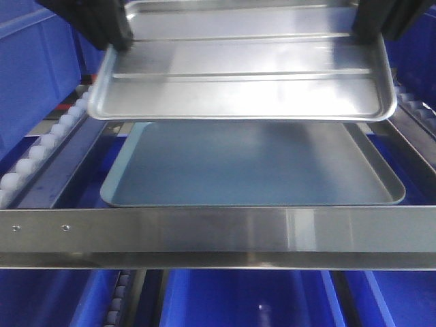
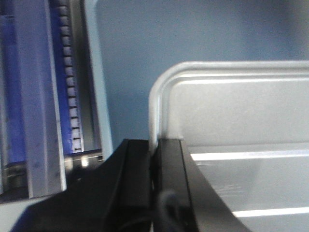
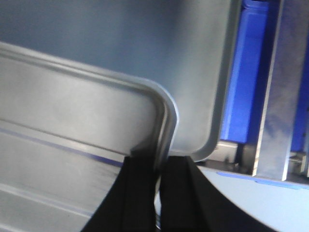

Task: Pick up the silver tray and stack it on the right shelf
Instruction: 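Carry the tray over the larger tray on the shelf, then lower the held tray into the larger tray with both grippers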

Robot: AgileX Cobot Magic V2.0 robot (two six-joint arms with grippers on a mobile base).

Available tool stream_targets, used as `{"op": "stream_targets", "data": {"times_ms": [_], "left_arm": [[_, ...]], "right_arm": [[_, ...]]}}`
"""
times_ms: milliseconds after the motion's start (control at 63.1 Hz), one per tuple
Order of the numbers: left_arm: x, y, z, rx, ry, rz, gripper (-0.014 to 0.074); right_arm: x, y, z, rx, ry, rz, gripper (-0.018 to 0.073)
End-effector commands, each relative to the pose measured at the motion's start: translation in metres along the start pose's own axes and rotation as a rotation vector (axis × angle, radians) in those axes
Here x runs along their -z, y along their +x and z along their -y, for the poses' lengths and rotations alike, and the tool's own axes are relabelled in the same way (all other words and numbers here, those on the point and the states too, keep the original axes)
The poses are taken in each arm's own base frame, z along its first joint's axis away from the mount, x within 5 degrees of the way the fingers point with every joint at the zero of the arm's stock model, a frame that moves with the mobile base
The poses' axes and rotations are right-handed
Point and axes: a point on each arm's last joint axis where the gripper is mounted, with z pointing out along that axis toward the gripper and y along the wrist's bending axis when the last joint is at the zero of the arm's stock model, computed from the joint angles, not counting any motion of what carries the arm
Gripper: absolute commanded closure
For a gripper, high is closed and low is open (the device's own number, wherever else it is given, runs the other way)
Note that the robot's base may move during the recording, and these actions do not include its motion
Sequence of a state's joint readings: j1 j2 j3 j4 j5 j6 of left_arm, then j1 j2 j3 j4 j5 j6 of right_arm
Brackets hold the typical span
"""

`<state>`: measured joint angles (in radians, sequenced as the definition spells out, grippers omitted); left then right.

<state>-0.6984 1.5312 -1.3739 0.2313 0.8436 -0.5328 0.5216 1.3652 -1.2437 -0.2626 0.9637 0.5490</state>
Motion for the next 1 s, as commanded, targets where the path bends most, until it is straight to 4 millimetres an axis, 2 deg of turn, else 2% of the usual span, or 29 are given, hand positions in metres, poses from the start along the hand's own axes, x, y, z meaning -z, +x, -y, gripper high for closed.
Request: {"op": "stream_targets", "data": {"times_ms": [0, 95, 222, 428, 555, 793, 888, 983], "left_arm": [[0.005, -0.02, 0.006, -0.005, 0.058, 0.092, 0.0689], [-0.017, -0.024, 0.01, -0.009, 0.05, 0.068, 0.0689], [-0.051, -0.023, 0.014, -0.015, 0.031, 0.021, 0.0689], [-0.097, -0.025, 0.002, 0.003, -0.021, -0.037, 0.0689], [-0.109, -0.031, -0.003, 0.031, -0.021, -0.032, 0.0689], [-0.119, -0.039, -0.007, 0.04, -0.027, -0.013, 0.0686], [-0.122, -0.039, -0.011, 0.051, -0.027, -0.012, 0.0603], [-0.124, -0.038, -0.011, 0.05, -0.028, -0.015, 0.0409]], "right_arm": [[0.004, -0.021, 0.01, 0.052, 0.019, 0.076, 0.0502], [-0.012, -0.028, 0.018, 0.062, 0.051, 0.043, 0.0502], [-0.044, -0.035, 0.028, 0.053, 0.089, -0.002, 0.0502], [-0.091, -0.041, 0.033, 0.043, 0.091, -0.007, 0.0502], [-0.112, -0.043, 0.031, 0.052, 0.077, 0.003, 0.0502], [-0.126, -0.046, 0.028, 0.057, 0.063, 0.021, 0.0498], [-0.125, -0.051, 0.027, 0.057, 0.06, 0.034, 0.0473], [-0.122, -0.055, 0.026, 0.056, 0.056, 0.051, 0.0377]]}}
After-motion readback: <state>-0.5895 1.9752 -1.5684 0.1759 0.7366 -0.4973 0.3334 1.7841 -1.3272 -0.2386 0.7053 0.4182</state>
